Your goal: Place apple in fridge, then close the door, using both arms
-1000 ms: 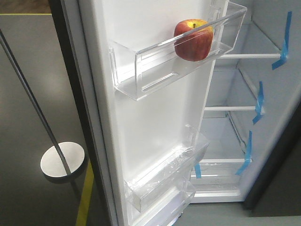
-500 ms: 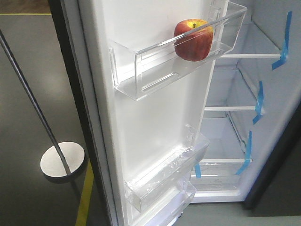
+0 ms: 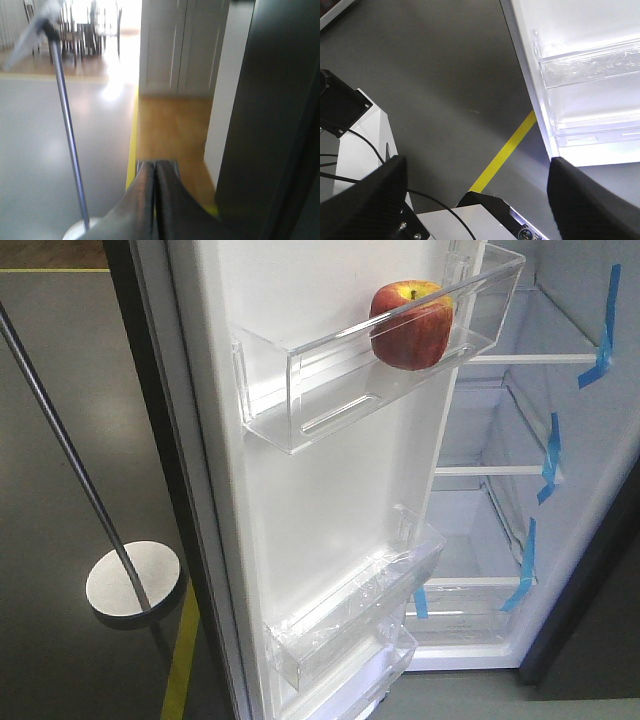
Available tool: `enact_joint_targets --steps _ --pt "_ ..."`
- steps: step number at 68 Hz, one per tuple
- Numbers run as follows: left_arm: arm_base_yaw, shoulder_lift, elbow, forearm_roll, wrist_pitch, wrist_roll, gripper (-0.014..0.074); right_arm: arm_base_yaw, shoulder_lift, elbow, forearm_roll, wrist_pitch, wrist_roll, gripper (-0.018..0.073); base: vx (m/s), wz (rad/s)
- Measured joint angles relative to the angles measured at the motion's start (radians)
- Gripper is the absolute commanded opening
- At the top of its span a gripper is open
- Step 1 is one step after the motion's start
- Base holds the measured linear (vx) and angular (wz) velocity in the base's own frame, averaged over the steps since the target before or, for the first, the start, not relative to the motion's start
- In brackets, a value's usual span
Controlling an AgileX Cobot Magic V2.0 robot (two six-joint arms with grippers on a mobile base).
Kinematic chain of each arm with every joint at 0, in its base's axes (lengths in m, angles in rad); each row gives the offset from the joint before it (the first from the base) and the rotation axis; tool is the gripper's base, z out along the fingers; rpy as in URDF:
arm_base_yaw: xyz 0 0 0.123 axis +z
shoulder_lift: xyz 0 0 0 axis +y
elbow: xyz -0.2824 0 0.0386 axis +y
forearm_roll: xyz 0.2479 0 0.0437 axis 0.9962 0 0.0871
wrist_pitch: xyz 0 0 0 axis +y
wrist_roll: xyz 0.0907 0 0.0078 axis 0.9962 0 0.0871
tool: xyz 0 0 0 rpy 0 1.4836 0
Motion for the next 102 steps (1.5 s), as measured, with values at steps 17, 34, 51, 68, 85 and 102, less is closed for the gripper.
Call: enact_joint_targets --steps 17,34,51,68,85,102 --pt "0.000 0.412 -0.275 0.000 0.288 0.044 -0.0006 0.000 0.000 0.000 0.000 0.000 0.000 0.0551 0.00 0.00" --pt "0.000 0.708 -0.511 -0.011 0.480 0.101 -0.0006 0.000 0.000 0.000 0.000 0.000 0.000 0.0548 0.00 0.00" --pt "0.000 0.941 -0.689 -0.262 0.509 0.320 -0.0006 0.000 0.000 0.000 0.000 0.000 0.000 0.0548 0.00 0.00" --pt "0.000 1.134 -0.825 -0.629 0.511 0.568 -0.0006 0.000 0.000 0.000 0.000 0.000 0.000 0.0548 0.00 0.00" --pt "-0.003 1.286 -0.944 -0.891 0.532 0.716 -0.0006 0.000 0.000 0.000 0.000 0.000 0.000 0.0548 0.00 0.00" --pt "-0.040 1.390 -1.069 -0.956 0.608 0.745 -0.0006 0.000 0.000 0.000 0.000 0.000 0.000 0.0548 0.00 0.00"
